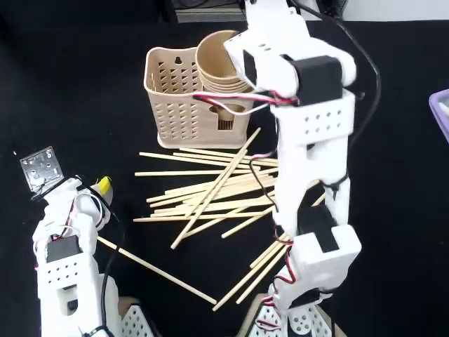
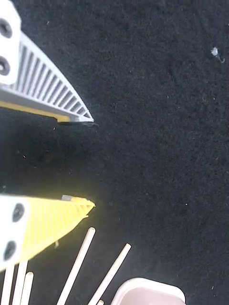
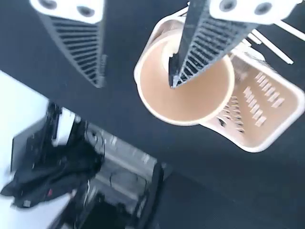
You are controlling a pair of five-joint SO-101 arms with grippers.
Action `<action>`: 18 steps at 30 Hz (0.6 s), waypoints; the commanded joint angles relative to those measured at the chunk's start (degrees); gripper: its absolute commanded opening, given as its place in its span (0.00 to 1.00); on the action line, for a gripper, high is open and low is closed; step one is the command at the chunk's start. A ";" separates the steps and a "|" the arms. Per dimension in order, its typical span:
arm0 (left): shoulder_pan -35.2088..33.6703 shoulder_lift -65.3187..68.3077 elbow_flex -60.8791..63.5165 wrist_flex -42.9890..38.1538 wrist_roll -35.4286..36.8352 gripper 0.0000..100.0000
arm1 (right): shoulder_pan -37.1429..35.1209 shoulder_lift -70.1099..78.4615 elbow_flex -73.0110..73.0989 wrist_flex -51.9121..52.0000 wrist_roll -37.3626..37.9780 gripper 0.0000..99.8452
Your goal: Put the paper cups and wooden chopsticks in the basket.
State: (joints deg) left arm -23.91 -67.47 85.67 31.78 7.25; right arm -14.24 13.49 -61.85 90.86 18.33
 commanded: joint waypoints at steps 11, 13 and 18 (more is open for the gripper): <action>-0.31 -0.88 -1.45 -1.14 0.00 0.25 | 1.05 -3.56 -7.60 10.37 0.18 0.24; -0.13 -0.88 -1.45 -1.14 0.00 0.25 | 1.32 -7.60 -2.24 10.37 0.18 0.24; -0.13 -0.88 -1.36 -1.14 0.00 0.25 | 1.23 -23.96 18.68 10.37 0.44 0.24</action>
State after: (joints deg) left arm -23.91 -67.47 85.67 31.78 7.25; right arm -13.71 0.75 -54.37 99.38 18.42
